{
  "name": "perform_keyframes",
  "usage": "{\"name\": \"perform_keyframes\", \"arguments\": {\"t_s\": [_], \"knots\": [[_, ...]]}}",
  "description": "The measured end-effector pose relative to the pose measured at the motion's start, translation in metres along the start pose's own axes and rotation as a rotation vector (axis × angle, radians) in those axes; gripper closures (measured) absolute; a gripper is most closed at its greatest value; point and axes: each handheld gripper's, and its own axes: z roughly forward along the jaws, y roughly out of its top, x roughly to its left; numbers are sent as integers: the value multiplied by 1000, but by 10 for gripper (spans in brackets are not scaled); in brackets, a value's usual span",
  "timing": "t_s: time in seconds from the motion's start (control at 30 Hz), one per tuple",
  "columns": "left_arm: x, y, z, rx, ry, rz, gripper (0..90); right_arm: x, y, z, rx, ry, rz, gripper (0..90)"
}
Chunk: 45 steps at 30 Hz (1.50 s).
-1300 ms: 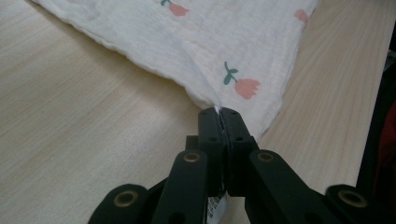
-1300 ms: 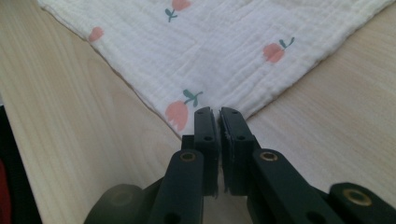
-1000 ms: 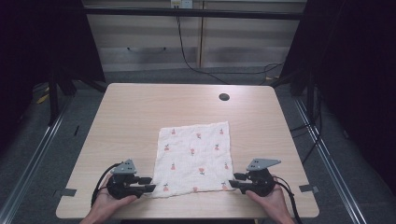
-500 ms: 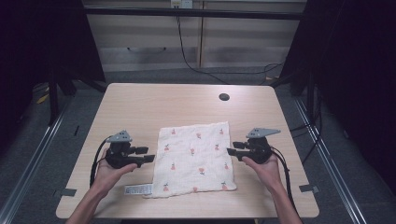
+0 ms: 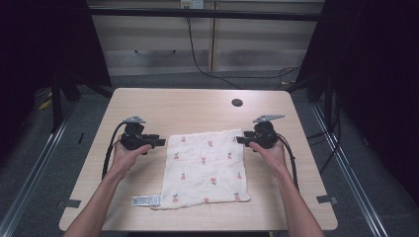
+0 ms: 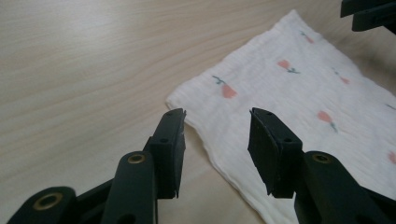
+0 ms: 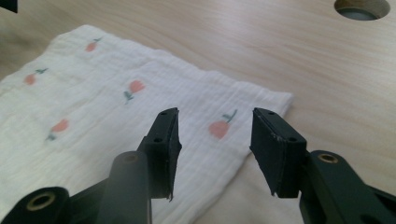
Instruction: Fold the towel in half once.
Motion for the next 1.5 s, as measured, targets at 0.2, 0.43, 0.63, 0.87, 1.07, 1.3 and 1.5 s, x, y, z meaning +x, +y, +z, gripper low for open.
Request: {"name": "perform_keyframes", "arguments": {"t_s": [0.2,0.43,0.63,0.87,1.07,1.3,1.5], "knots": [[12,1,21,6,6,-45,588,-20,13,22,21,-57,34,567],[12,-2,32,26,18,-47,586,-34,16,44,63,-84,54,608],[17,-1,35,30,21,-65,572,-42,10,52,73,-72,75,665],[18,-2,44,35,30,-65,571,-41,3,55,20,-31,109,885],[13,3,53,23,48,-59,587,-39,2,53,28,-29,100,889],[9,4,60,27,74,-9,751,-37,1,52,20,-42,101,888],[12,3,60,25,59,-22,892,-36,3,48,-12,-29,97,890]]}}
